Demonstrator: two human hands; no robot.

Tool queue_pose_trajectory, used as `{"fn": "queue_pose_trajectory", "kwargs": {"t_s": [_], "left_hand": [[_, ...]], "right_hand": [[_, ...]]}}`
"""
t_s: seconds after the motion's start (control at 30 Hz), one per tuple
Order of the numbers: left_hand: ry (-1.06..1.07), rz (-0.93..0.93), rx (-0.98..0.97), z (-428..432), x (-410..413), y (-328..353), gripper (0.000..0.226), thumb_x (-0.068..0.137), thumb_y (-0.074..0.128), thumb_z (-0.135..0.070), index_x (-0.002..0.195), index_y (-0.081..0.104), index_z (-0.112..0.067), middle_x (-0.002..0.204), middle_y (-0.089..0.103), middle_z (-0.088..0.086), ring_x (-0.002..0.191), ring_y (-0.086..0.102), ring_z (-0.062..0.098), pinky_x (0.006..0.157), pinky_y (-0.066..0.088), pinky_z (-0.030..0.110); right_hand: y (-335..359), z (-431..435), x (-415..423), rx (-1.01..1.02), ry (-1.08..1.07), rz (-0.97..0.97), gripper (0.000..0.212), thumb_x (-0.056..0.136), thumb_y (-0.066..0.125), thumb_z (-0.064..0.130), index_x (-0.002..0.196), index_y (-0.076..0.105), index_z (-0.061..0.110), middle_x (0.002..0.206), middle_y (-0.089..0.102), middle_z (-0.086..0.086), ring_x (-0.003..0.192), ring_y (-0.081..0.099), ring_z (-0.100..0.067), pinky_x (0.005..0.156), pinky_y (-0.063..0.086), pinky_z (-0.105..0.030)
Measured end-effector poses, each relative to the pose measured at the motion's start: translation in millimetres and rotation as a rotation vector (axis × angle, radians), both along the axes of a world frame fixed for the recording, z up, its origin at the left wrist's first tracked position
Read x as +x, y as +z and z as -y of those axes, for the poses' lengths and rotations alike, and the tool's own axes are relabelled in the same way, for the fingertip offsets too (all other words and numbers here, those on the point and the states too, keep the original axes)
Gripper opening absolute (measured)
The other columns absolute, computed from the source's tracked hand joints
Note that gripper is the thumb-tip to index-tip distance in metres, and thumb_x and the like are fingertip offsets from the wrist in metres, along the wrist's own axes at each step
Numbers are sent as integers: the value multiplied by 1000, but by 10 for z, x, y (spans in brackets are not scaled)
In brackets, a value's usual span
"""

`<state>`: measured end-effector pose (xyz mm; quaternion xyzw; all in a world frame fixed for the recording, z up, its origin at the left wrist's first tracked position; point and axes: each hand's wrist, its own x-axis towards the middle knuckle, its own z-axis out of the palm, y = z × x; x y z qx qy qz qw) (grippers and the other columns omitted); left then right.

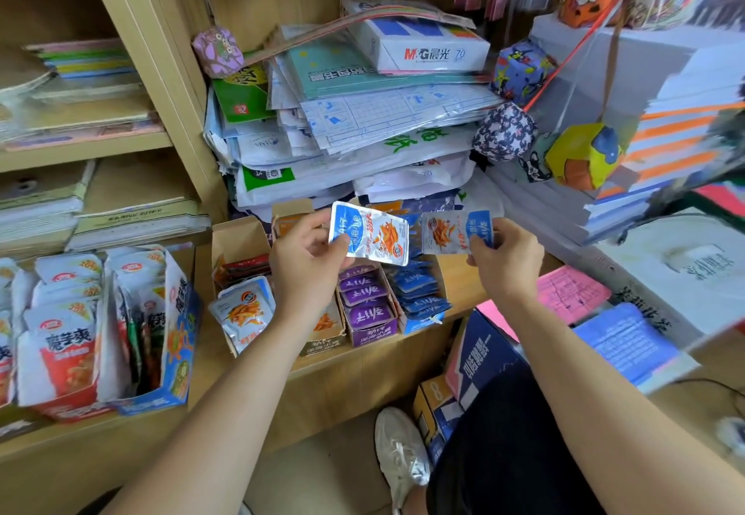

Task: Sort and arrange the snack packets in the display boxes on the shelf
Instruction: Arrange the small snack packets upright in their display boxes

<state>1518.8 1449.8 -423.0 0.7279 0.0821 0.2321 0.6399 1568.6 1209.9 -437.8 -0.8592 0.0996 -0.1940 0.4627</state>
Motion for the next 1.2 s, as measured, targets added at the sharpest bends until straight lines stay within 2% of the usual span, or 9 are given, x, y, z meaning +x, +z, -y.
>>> {"fn": "queue_pose_trajectory", "kwargs": {"t_s": [0.13, 0.3, 0.4, 0.6, 0.8, 0.93, 1.03, 1.13, 1.2], "left_hand": [[79, 155, 232, 25, 14, -59, 32, 89, 72, -8, 117, 72, -23, 95, 75, -9, 81, 73, 8, 66, 62, 37], [94, 370, 619, 169, -13, -47, 33, 85, 75, -3, 115, 75, -14, 99, 77, -4, 74, 65, 0, 70, 48, 5], [11, 419, 775, 247, 17, -133, 30, 83, 75, 0, 111, 77, -12, 93, 77, 0, 70, 67, 8, 64, 53, 15], [-79, 258, 832, 352, 152, -305, 25, 87, 74, -7, 110, 78, -15, 98, 78, 3, 88, 73, 15, 68, 61, 33], [-115, 68, 917, 406, 232, -375, 18, 92, 72, -27, 109, 78, -29, 98, 78, -6, 86, 72, 13, 67, 54, 23], [-217, 50, 967, 429, 227, -353, 25, 90, 70, -47, 108, 78, -32, 95, 77, -14, 83, 70, 5, 59, 40, 7], [-194, 118, 826, 374, 258, -296, 26, 92, 62, -49, 94, 80, -30, 79, 74, -18, 70, 67, -1, 56, 56, 24], [13, 194, 782, 263, 412, -240, 21, 93, 63, -33, 108, 74, -23, 95, 71, -11, 87, 65, 7, 72, 59, 34], [6, 57, 915, 222, 549, -218, 48, 93, 62, -38, 138, 58, -19, 129, 61, -2, 119, 51, 19, 100, 48, 37]], "right_hand": [[-4, -26, -26, -108, 93, 63, 7, 88, 66, 15, 84, 69, 19, 63, 66, 8, 60, 66, -18, 56, 52, -33], [13, -39, -61, -191, 89, 193, 8, 85, 64, 10, 78, 68, 14, 58, 58, 1, 56, 51, -25, 52, 37, -30], [-34, -55, -33, -269, 164, 86, 8, 83, 67, 14, 76, 70, 16, 55, 55, 3, 55, 48, -24, 54, 36, -31], [-82, 11, 33, -218, 180, 27, 9, 89, 64, 14, 83, 71, 13, 65, 67, -5, 64, 65, -31, 61, 54, -45], [-6, -5, -23, 71, 176, 150, 7, 94, 64, 17, 97, 70, 13, 83, 72, -3, 68, 69, -24, 62, 57, -50], [-12, 21, 8, -14, 159, 122, 8, 93, 65, 16, 97, 72, 15, 81, 72, 0, 67, 69, -23, 62, 58, -48], [-16, 6, 16, -128, 151, 122, 11, 92, 65, 15, 97, 74, 14, 75, 70, -2, 65, 64, -26, 60, 56, -46], [-15, -14, 10, -194, 151, 139, 12, 89, 64, 12, 92, 73, 6, 72, 70, -10, 65, 61, -32, 57, 53, -45], [-33, -33, 7, -233, 200, 113, 12, 89, 64, 11, 91, 74, 6, 70, 69, -11, 65, 60, -31, 57, 50, -42]]}}
